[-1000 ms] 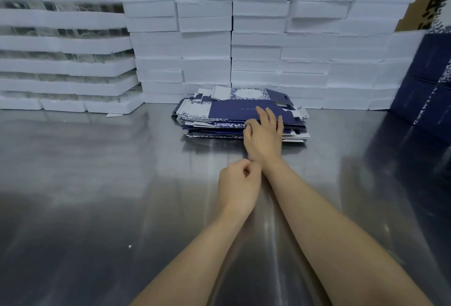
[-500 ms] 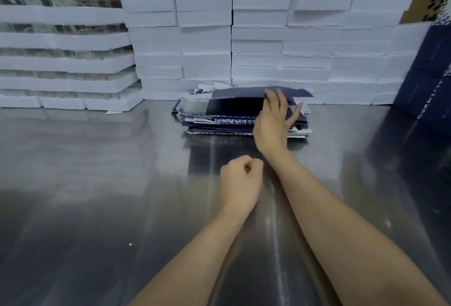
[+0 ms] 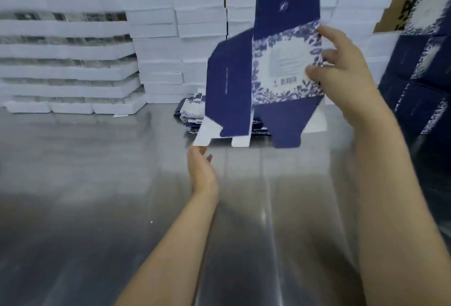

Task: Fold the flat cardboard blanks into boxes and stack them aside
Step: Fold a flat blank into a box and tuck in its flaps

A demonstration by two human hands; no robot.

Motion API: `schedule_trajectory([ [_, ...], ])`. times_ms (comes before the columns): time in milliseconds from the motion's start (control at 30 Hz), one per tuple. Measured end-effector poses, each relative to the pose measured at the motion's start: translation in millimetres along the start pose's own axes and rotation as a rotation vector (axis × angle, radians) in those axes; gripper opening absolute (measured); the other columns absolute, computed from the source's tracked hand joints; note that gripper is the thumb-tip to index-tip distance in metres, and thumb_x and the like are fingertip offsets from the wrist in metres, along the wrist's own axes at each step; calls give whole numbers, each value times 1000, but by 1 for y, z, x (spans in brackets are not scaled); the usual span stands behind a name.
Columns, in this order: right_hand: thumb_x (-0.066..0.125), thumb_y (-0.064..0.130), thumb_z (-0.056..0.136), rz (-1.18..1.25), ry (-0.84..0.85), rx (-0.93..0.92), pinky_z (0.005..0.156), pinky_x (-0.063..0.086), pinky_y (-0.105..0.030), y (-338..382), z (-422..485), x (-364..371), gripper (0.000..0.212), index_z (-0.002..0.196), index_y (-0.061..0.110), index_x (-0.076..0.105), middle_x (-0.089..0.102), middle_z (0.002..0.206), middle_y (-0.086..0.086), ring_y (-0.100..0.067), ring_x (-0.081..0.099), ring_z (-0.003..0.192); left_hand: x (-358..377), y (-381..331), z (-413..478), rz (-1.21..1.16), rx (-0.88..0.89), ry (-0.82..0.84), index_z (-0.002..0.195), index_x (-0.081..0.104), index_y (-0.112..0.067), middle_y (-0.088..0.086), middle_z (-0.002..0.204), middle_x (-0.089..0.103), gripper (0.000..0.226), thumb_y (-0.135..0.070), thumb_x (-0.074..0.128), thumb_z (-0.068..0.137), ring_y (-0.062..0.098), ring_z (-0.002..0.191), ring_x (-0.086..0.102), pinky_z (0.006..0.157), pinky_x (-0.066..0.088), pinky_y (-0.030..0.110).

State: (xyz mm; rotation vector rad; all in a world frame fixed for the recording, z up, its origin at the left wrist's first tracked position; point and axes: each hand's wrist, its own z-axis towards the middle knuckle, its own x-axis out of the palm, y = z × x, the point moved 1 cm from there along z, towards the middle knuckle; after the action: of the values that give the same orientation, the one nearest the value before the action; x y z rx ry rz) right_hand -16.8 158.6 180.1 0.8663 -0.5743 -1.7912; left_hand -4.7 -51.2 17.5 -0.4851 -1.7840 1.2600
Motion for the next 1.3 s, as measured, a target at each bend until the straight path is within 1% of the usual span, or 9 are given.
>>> schedule_trajectory([
  [300,48,0,88,-21,174,242,46,41,-9,-40,-15,-13,37,100,33,60,69,83,18,8,61,61,-4,-1,4,55,-77,497,105,65,-16,-4,101,74,39,-41,34,102,9,89,68,87,47,30],
  [433,50,23,91,68,143,293,78,45,-22,-46,-14,-5,38,128,30,50,60,121,8,-6,63,101,0,7,1,200,-144,570,116,59,-13,2,116,69,51,-50,27,101,15,107,64,98,44,35],
  [567,45,49,96,-156,232,281,116,18,-37,-54,-12,24,72,155,27,10,8,160,7,-12,15,146,3,2,10,83,-282,547,118,60,-7,15,117,65,88,-71,7,91,27,113,61,89,49,34],
  [733,42,61,94,-356,450,273,120,-3,-40,-90,-39,82,89,154,23,-11,-14,162,6,-15,-15,148,4,6,13,-2,-232,694,118,65,-28,2,121,68,83,-77,6,84,19,110,65,82,55,32],
  [800,36,64,94,-514,505,243,120,-5,-45,-110,-55,96,84,154,27,-11,-14,162,5,-18,-16,148,-1,5,21,-25,-258,577,107,71,-19,8,112,71,94,-78,3,84,22,102,69,73,58,31],
  [900,22,67,95,-777,644,175,120,-8,-47,-136,-74,106,76,154,31,-6,-13,162,4,-18,-14,149,-9,3,42,-3,-197,291,128,56,-7,16,134,56,81,-65,9,96,27,125,53,103,45,41],
  [1000,17,61,98,-832,708,162,118,-9,-47,-146,-76,112,68,154,31,-5,-12,162,4,-18,-13,149,-11,-4,42,566,364,256,118,59,-21,1,135,48,28,-27,37,102,20,122,45,106,33,33],
  [1067,15,50,102,-829,712,152,118,-9,-46,-147,-74,117,60,154,29,-5,-11,162,5,-18,-12,149,-1,11,37,1040,711,476,137,50,-13,1,152,32,38,-13,41,99,18,140,27,115,17,31],
  [1300,14,40,103,-818,743,239,119,-4,-40,-151,-69,119,56,156,23,3,1,163,7,-13,-2,149,17,36,32,1792,468,606,155,6,-21,-8,163,1,62,-52,13,101,10,149,-3,120,-4,42],
])
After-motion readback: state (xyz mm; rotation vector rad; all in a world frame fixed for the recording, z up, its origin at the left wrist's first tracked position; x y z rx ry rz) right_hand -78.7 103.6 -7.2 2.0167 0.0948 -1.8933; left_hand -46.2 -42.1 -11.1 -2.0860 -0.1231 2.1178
